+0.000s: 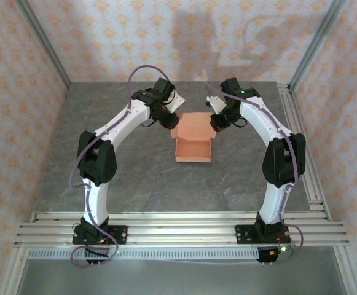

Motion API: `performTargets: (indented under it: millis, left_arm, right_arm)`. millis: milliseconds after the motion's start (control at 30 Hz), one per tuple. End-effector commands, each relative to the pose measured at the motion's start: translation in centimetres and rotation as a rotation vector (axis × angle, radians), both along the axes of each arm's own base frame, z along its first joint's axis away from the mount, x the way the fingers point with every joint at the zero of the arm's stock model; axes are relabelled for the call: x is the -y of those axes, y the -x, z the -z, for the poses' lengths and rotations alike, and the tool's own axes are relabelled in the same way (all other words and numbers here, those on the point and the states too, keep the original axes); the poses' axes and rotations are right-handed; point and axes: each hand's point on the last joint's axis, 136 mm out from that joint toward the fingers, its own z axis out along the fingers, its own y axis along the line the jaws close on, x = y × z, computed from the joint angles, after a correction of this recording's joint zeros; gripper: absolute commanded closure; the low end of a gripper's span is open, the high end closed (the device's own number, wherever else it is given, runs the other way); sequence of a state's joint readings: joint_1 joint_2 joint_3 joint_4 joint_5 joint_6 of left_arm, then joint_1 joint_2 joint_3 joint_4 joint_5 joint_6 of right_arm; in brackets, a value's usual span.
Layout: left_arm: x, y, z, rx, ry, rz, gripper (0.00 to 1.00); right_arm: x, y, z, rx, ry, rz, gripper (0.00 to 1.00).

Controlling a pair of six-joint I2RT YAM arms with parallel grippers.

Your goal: Fold the paper box

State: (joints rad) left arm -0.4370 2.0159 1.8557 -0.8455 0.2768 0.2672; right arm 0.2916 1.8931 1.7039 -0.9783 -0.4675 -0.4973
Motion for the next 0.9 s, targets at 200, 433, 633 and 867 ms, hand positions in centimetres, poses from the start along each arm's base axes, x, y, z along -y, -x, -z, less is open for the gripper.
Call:
performTargets:
  millis: [200,433,633,867]
  left_arm:
    - [0.4,1.4,-1.7,0.0,0.046,0.036,0.63]
    - [0.7,1.3,-0.3,-0.038,0.049,0.038,0.62]
    - [0.7,0.9,0.1,-0.053,0.044,0.026,0.8]
    - [0.6,0.7,0.1,-0.051,0.04,0.022,0.97]
  right_arm:
    - [-0.1,-0.5,-3.0,0.094,-0.02,0.01,1.0]
    - [-0.1,-0.5,-2.7,0.084,-0.015,0.005,1.0]
    - [-0.2,-0.5,-2.8,0.083,-0.016,0.003,1.0]
    - [-0.1,-0.4,-3.2,0.089,-0.021,0.009,1.0]
